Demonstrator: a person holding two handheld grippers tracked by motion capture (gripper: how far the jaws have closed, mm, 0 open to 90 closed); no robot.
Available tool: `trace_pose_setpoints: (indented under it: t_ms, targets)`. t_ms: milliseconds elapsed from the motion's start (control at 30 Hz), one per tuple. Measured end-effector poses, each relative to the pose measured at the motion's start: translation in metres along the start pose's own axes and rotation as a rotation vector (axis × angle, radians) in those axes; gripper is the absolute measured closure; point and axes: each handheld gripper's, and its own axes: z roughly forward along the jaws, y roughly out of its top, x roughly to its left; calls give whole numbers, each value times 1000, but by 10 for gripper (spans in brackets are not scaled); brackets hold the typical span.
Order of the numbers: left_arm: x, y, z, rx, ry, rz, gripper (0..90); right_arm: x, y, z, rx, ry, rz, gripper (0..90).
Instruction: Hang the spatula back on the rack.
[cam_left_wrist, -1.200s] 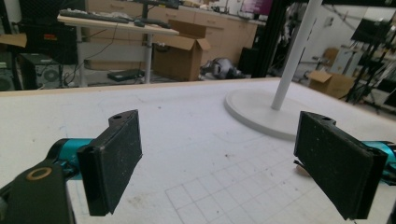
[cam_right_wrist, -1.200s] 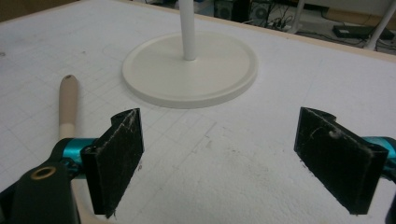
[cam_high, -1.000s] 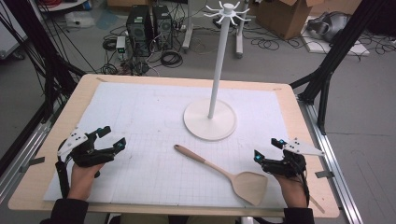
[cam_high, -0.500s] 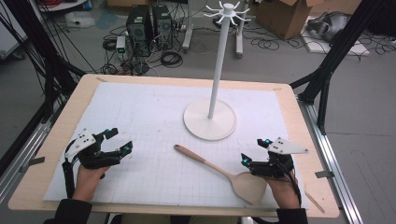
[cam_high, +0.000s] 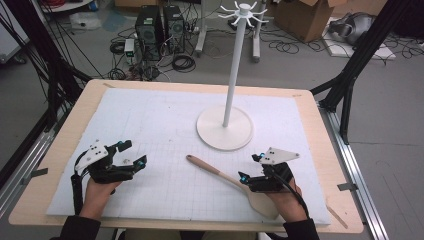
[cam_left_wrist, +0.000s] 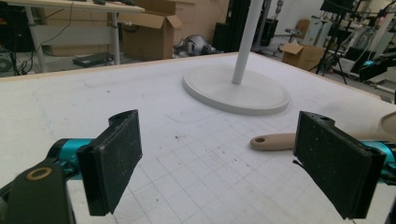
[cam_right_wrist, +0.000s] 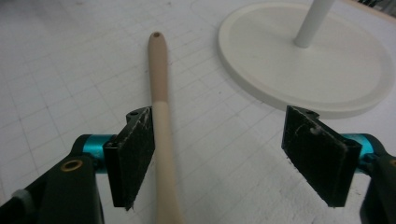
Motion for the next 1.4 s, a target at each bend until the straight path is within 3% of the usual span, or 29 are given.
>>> trace_pose_setpoints:
  t_ms: [300, 533, 733, 1133, 1400]
  targets:
    - [-5, -2, 12, 31, -28, -14, 160, 11, 2, 24, 146, 80, -59, 379]
    - [-6, -2, 14, 41, -36, -17, 163, 21, 2, 43, 235, 106, -98, 455]
    - [-5, -2, 12, 37, -30, -26, 162, 20, 3, 50, 298, 122, -106, 558]
    - [-7, -3, 16, 47, -38, -22, 163, 19, 2, 54, 346, 159, -111, 757]
    - [-9, -2, 17, 42, -48, -30, 164, 23, 7, 55, 376, 137, -106, 786]
